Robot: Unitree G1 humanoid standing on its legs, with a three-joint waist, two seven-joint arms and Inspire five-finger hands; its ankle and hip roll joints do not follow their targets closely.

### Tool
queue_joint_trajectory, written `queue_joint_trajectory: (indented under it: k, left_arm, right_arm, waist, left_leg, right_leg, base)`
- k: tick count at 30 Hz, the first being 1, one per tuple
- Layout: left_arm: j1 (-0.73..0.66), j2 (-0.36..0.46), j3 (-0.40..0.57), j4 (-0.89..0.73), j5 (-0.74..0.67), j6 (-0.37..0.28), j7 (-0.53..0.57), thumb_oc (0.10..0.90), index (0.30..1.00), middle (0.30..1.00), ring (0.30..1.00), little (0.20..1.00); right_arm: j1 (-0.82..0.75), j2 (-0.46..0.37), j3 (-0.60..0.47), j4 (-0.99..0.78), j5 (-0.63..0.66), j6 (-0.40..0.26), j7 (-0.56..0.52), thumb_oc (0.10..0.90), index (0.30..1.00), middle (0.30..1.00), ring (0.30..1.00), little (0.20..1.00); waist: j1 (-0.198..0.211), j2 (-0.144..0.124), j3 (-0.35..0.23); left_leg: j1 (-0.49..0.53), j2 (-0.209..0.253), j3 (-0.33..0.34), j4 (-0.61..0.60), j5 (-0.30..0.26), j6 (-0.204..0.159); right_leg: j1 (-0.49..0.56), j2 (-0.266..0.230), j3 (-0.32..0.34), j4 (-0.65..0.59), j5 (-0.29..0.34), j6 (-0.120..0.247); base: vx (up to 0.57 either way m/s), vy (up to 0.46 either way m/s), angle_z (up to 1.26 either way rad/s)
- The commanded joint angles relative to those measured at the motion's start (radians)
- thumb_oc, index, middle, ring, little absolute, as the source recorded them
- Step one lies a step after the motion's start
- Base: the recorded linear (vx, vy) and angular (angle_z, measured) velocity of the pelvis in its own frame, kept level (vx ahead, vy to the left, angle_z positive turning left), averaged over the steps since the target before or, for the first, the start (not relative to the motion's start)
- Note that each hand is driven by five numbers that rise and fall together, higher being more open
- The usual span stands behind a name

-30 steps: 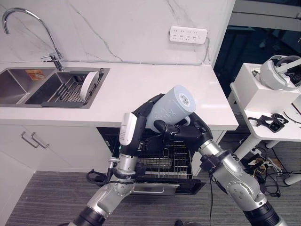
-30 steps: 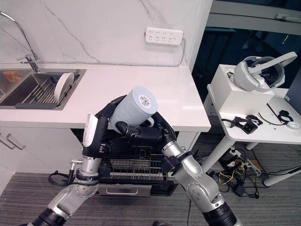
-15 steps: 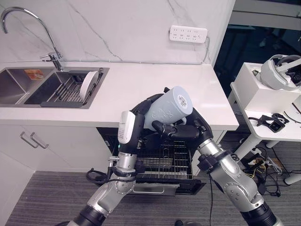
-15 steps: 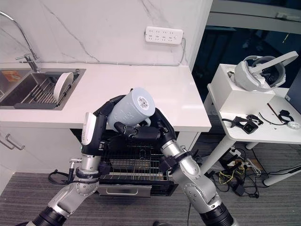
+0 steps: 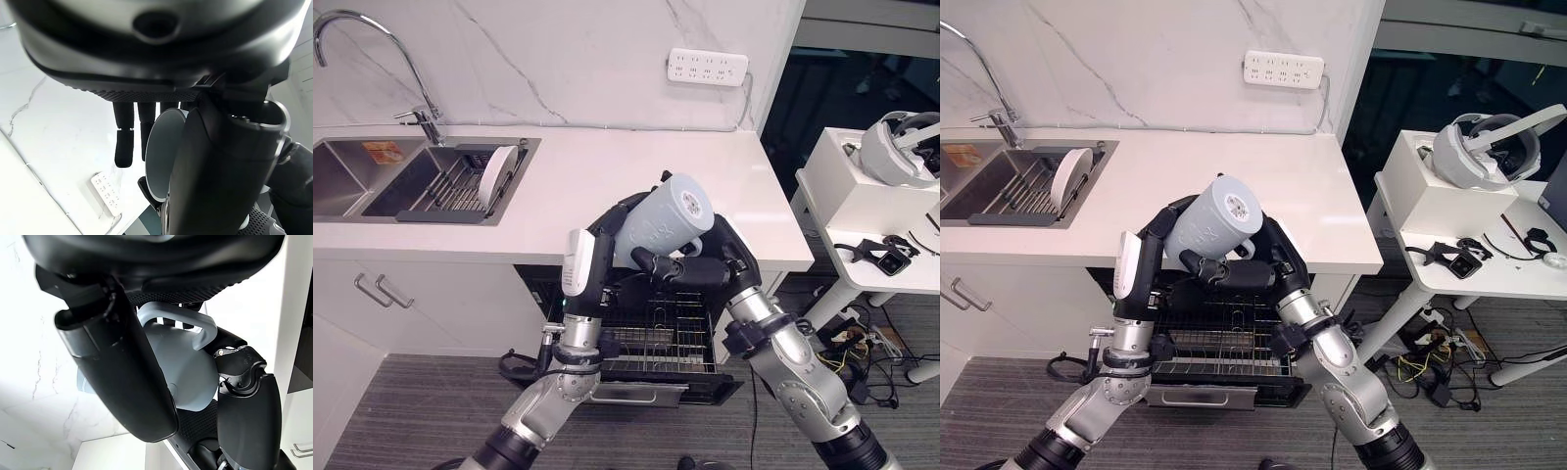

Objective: Place the dishes in the dishwasher.

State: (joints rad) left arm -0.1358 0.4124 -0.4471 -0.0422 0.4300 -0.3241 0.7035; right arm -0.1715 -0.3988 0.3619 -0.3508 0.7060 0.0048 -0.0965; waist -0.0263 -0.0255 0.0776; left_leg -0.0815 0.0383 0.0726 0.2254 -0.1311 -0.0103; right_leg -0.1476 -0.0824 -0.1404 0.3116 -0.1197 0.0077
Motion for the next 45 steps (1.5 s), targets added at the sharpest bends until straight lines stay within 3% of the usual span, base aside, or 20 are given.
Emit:
queue_joint_trajectory:
  k: [1,4,12,20,45]
  left_arm:
    - [-0.048,0.029,0.024,-0.085,-0.057,-0.049,0.052,0.4,0.3,0.3,0.3,0.3]
    - [-0.045,0.023,0.023,-0.076,-0.06,-0.054,0.047,0.4,0.3,0.3,0.3,0.3]
    - [-0.042,0.02,0.021,-0.062,-0.061,-0.055,0.043,0.4,0.3,0.3,0.3,0.3]
    - [-0.032,0.022,0.026,-0.046,-0.057,-0.079,0.036,0.4,0.3,0.3,0.3,0.3]
    - [-0.037,0.024,0.048,-0.067,-0.065,-0.085,0.033,0.4,0.3,0.3,0.3,0.3]
  right_arm:
    - [-0.107,0.039,-0.154,-0.159,0.028,-0.227,-0.071,0.8,0.9,0.9,0.9,0.9]
    - [-0.112,0.046,-0.153,-0.163,0.116,-0.223,-0.024,0.8,0.9,0.9,0.9,0.9]
    - [-0.119,0.049,-0.166,-0.154,0.114,-0.26,0.002,0.8,0.9,0.9,0.9,0.9]
    - [-0.12,0.048,-0.165,-0.149,0.203,-0.213,0.087,0.8,0.9,0.9,0.9,0.9]
    - [-0.122,0.048,-0.136,-0.111,0.145,-0.125,0.096,0.8,0.9,0.9,0.9,0.9]
  waist:
    - [-0.004,-0.012,-0.018]
    - [-0.001,-0.013,-0.021]
    - [0.004,-0.015,-0.027]
    - [0.01,-0.019,-0.031]
    - [0.018,-0.017,-0.031]
  left_leg:
    - [0.055,0.039,0.076,0.075,-0.172,0.014]
    - [0.053,0.04,0.073,0.075,-0.171,0.013]
    - [0.052,0.041,0.069,0.075,-0.169,0.011]
    - [0.049,0.042,0.065,0.075,-0.167,0.007]
    - [0.041,0.029,0.032,0.075,-0.159,0.009]
  right_leg:
    - [0.087,-0.033,0.027,-0.012,-0.095,0.1]
    - [0.088,-0.034,0.022,-0.012,-0.096,0.099]
    - [0.09,-0.035,0.014,-0.012,-0.097,0.097]
    - [0.09,-0.035,0.008,-0.012,-0.097,0.097]
    - [0.091,-0.026,0.021,-0.012,-0.097,0.092]
  base:
    - [0.0,0.0,0.0]
    - [0.0,0.0,0.0]
    - [0.0,-0.004,0.01]
    - [0.0,0.0,0.0]
    - [0.0,-0.001,0.0]
